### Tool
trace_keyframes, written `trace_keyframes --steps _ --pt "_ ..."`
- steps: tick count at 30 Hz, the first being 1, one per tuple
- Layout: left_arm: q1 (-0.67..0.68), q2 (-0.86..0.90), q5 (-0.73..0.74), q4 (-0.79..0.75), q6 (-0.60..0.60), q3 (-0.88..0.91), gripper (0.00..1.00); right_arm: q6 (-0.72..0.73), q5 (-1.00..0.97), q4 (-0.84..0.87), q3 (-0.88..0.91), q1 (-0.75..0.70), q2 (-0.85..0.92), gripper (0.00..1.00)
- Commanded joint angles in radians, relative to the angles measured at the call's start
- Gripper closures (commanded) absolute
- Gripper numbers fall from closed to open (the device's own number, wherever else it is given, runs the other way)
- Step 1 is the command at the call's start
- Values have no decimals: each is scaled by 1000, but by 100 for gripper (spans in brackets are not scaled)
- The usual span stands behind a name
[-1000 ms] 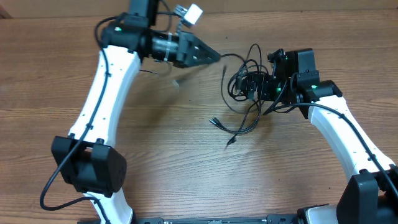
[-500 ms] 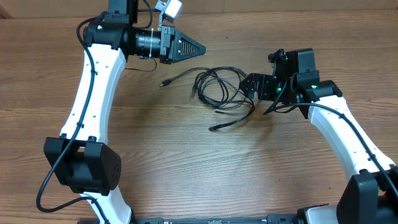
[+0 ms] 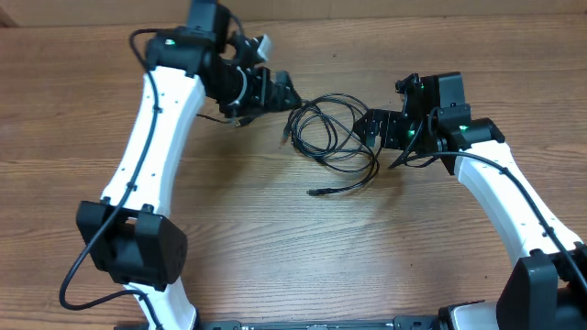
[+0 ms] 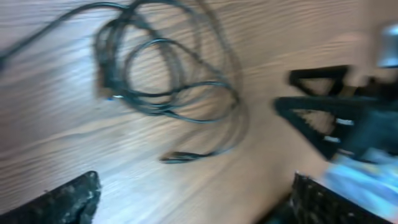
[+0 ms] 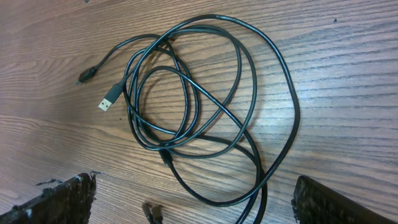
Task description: Untangle cables
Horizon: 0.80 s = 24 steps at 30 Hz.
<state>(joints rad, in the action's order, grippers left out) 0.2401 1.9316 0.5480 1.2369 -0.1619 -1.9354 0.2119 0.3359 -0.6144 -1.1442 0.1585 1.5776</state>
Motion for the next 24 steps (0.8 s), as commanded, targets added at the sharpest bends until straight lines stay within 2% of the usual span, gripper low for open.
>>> trace_keyframes --steps 1,3,8,17,24 --pt "61 -22 -246 -15 0 -13 0 -3 -6 3 -2 -2 1 0" --pt "93 -22 -326 -39 -10 -4 0 -3 -5 3 -2 -2 1 0" --pt "154 -22 -523 -135 -139 79 1 -3 -5 2 -2 -2 1 0" --pt "166 9 -522 -323 -214 283 0 -2 -2 -1 -2 -2 1 0" --pt "173 111 -500 -373 -228 333 0 -3 -2 0 -2 -2 1 0"
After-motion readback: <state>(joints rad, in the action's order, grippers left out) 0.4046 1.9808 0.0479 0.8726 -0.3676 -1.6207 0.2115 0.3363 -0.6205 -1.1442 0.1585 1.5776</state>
